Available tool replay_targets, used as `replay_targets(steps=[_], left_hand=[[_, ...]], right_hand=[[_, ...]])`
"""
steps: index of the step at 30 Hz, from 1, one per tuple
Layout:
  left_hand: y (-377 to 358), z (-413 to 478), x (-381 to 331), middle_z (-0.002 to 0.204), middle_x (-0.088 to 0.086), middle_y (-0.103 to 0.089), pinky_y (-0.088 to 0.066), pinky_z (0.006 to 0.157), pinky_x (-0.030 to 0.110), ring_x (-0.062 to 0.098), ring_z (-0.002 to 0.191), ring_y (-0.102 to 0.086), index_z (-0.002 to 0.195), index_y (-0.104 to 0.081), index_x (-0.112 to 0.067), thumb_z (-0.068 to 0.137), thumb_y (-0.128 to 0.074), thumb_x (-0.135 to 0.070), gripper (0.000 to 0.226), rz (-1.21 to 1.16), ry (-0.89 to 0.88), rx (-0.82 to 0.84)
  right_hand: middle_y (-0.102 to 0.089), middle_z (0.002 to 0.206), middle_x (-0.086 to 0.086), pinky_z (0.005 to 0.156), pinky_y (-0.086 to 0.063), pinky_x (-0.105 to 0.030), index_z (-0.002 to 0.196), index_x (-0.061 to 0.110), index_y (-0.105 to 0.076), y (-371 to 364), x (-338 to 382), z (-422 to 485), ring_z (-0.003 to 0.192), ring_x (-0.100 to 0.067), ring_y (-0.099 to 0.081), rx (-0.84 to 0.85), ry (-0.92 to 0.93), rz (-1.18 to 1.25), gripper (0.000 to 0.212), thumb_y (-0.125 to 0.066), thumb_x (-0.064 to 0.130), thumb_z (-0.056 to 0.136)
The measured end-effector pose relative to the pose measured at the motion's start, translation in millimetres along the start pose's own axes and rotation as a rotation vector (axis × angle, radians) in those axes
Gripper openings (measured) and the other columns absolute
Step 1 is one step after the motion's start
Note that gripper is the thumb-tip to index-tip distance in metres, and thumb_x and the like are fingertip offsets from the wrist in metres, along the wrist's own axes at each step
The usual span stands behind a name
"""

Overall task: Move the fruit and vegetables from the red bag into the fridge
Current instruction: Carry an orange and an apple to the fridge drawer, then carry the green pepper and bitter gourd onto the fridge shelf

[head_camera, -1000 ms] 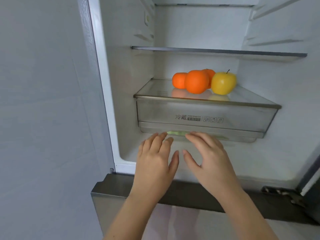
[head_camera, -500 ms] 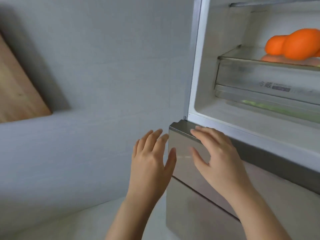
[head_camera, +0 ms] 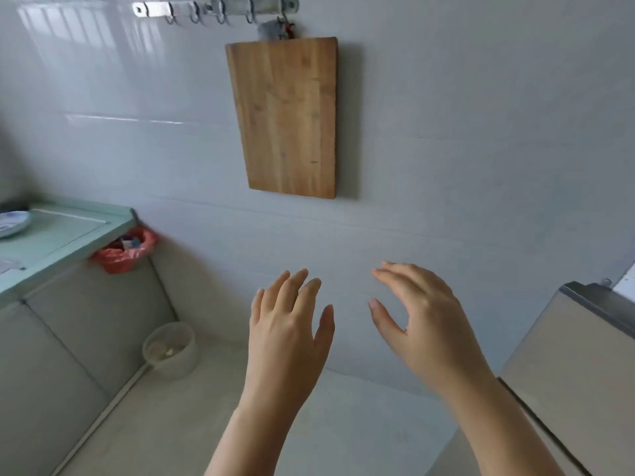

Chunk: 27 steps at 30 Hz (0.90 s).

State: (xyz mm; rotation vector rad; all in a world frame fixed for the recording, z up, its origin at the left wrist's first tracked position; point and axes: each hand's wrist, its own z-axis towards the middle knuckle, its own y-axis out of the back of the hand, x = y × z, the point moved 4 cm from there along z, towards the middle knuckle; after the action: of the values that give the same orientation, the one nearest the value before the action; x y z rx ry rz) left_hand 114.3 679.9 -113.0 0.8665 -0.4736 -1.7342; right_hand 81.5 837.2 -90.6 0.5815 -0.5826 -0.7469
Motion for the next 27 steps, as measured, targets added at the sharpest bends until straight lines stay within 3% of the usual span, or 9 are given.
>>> replay_targets(steps=[10, 15, 27], left_hand=[[159, -84, 199, 0.110, 0.009, -0.066, -0.041, 0.091, 0.054, 0.033, 0.108, -0.059, 0.100, -0.067, -0.009, 0.080, -0.045, -0.033, 0.038, 0.285, 0.279, -0.151], [236, -145, 283, 0.111, 0.009, -0.066, -0.039, 0.094, 0.053, 0.032, 0.110, -0.057, 0.102, -0.066, -0.009, 0.082, -0.043, -0.035, 0.040, 0.421, 0.404, -0.165], [345, -242, 410, 0.111, 0.008, -0.066, -0.037, 0.094, 0.054, 0.031, 0.109, -0.058, 0.102, -0.067, -0.009, 0.081, -0.044, -0.034, 0.040, 0.638, 0.703, -0.303]], right_hand=[[-0.067, 0.109, -0.007, 0.086, -0.047, -0.043, 0.105, 0.010, -0.067, -127, 233, 8, 0.099, -0.027, -0.062, 0.172, 0.245, 0.250, 0.044, -0.044, 0.038, 0.081], [-0.066, 0.111, -0.007, 0.087, -0.046, -0.055, 0.107, 0.011, -0.067, -182, 353, -6, 0.104, -0.029, -0.060, 0.257, 0.326, 0.396, 0.045, -0.044, 0.039, 0.079], [-0.065, 0.112, -0.006, 0.086, -0.045, -0.059, 0.107, 0.011, -0.067, -277, 553, -29, 0.104, -0.027, -0.060, 0.449, 0.574, 0.648, 0.046, -0.044, 0.039, 0.079]])
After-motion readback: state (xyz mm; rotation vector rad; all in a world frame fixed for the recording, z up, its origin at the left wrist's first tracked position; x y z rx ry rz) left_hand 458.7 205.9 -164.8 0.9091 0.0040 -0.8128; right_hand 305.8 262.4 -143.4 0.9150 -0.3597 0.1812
